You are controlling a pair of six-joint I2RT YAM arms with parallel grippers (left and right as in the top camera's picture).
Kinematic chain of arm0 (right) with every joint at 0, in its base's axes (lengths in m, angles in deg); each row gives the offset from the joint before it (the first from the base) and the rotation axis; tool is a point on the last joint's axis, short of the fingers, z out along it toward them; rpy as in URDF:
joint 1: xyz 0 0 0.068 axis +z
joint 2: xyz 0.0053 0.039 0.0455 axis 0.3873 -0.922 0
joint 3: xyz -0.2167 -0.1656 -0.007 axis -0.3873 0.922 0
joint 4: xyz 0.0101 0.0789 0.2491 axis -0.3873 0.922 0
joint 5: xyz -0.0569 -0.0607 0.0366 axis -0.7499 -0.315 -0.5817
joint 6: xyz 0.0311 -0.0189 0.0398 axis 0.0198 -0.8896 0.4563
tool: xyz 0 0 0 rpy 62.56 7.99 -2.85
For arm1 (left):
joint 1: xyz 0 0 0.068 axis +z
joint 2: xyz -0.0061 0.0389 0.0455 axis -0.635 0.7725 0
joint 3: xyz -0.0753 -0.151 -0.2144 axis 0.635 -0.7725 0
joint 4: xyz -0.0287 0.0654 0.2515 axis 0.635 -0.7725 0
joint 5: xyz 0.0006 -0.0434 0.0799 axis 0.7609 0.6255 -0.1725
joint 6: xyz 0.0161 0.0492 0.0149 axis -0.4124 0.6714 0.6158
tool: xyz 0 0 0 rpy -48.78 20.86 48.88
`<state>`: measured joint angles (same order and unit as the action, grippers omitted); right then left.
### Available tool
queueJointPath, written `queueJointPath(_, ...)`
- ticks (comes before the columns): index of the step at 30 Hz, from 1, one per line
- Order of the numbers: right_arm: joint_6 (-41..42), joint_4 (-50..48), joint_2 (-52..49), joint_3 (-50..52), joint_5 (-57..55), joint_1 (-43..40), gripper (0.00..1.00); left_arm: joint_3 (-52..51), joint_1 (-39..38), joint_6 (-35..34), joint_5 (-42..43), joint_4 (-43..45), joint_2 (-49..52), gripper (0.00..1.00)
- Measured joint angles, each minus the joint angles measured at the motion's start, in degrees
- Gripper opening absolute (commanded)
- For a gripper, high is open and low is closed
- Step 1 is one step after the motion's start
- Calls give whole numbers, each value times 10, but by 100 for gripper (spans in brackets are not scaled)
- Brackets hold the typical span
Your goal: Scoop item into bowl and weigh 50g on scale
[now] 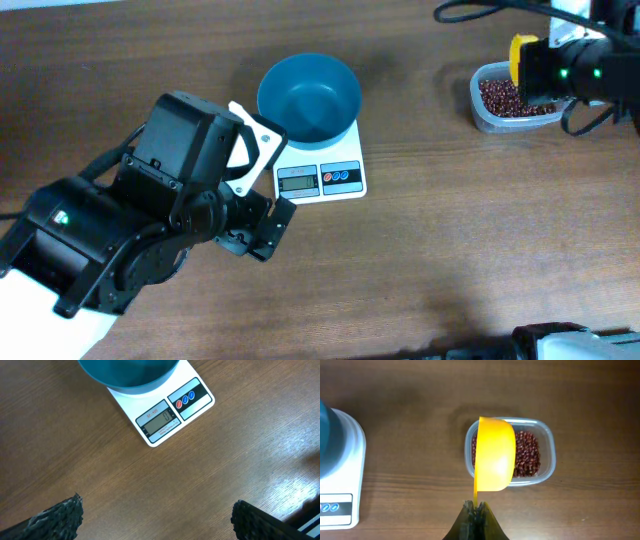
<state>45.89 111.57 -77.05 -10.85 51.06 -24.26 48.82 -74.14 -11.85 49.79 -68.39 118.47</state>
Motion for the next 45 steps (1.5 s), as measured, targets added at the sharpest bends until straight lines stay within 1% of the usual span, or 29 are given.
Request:
queueJointPath(5,1,-29,-22,0,0,0,4,0,0,0,0,0,0,99)
queueJointPath(10,28,-39,-24,0,0,0,4,0,0,0,0,0,0,99)
queueJointPath(14,35,-39,-35,0,-44,0,4,0,0,0,0,0,0,99)
queueJointPath(21,7,-40,-94,0,-118,0,4,0,0,0,0,0,0,99)
queueJointPath(25,-2,-55,-130,0,-165,0,4,0,0,0,0,0,0,99)
queueJointPath(30,-25,-62,-193,0,-184,0,4,0,0,0,0,0,0,99)
queueJointPath(37,-36,-95,-204,0,-188,0,4,0,0,0,0,0,0,99)
queueJointPath(41,-73,-99,-212,0,-194,0,4,0,0,0,0,0,0,99)
queueJointPath(45,-88,-99,-218,0,-203,0,4,0,0,0,0,0,0,99)
